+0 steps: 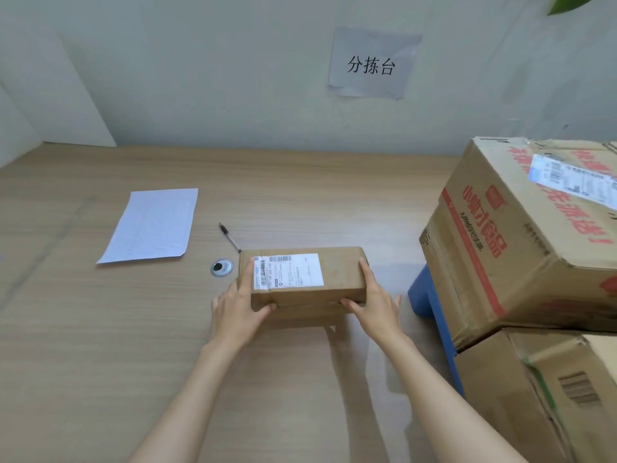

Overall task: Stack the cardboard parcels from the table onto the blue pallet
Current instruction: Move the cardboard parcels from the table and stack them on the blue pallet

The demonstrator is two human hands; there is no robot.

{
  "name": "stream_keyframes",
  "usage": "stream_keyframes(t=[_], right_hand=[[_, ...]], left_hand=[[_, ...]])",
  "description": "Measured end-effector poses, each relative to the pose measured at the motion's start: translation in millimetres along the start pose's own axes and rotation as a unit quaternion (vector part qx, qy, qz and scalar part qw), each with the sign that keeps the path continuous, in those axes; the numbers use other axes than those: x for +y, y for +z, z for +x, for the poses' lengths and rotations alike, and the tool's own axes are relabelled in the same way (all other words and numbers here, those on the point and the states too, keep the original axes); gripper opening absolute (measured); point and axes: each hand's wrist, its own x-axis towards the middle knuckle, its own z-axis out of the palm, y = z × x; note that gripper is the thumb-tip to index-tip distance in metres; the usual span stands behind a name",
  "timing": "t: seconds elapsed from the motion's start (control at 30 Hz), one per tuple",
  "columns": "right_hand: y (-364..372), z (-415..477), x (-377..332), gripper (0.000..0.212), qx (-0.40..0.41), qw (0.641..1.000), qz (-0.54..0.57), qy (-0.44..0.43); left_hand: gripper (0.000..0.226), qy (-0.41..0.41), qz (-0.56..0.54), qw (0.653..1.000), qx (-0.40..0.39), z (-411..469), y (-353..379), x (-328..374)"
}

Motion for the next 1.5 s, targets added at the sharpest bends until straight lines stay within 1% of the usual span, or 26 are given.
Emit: stream_keyframes(t=[0.2, 0.3, 0.4, 0.53, 0.67, 0.8, 0.97, 1.13, 1.33, 1.5], right_hand=[[-67.5, -18.3, -46.3, 0.086, 0.037, 0.998, 0.011, -0.050], [-115.2, -36.8, -67.4, 0.083, 0.067, 0.994, 0.008, -0.083], [-169.7, -68.3, -81.5, 0.082, 0.100, 0.987, 0.028, -0.125], [-246.1, -125.5, -78.5, 0.082, 0.152, 0.970, 0.046, -0.187], [-317.4, -187.2, -43.2, 0.079, 0.173, 0.961, 0.059, -0.206], [-380.1, -237.0, 20.1, 0.078, 0.194, 0.961, 0.047, -0.191], [-446.2, -281.7, 110.5, 0.078, 0.214, 0.965, 0.033, -0.150], [-504.5, -311.7, 201.8, 0.077, 0.239, 0.965, 0.022, -0.103], [-562.1, -327.8, 310.5, 0.079, 0.276, 0.960, 0.038, -0.035], [-605.5, -332.8, 389.6, 0.079, 0.273, 0.960, 0.063, -0.012]], left_hand=[[0.094, 0.004, 0.010, 0.999, 0.048, -19.2, -86.5, 36.2], [0.092, 0.008, 0.013, 0.997, 0.076, -42.8, -137.2, 66.5], [0.092, 0.014, 0.007, 0.996, 0.091, -75.6, -186.6, 101.5], [0.092, 0.041, -0.047, 0.991, 0.120, -133.0, -241.5, 154.6], [0.093, 0.060, -0.061, 0.986, 0.145, -203.6, -265.9, 221.0], [0.090, 0.088, -0.046, 0.987, 0.126, -269.2, -255.1, 295.8], [0.086, 0.110, -0.056, 0.987, 0.103, -324.6, -210.0, 385.2], [0.086, 0.158, -0.049, 0.983, 0.076, -352.9, -161.4, 473.3], [0.084, 0.226, -0.052, 0.972, 0.044, -376.1, -103.9, 582.1], [0.083, 0.269, -0.051, 0.962, 0.009, -380.8, -49.2, 660.6]])
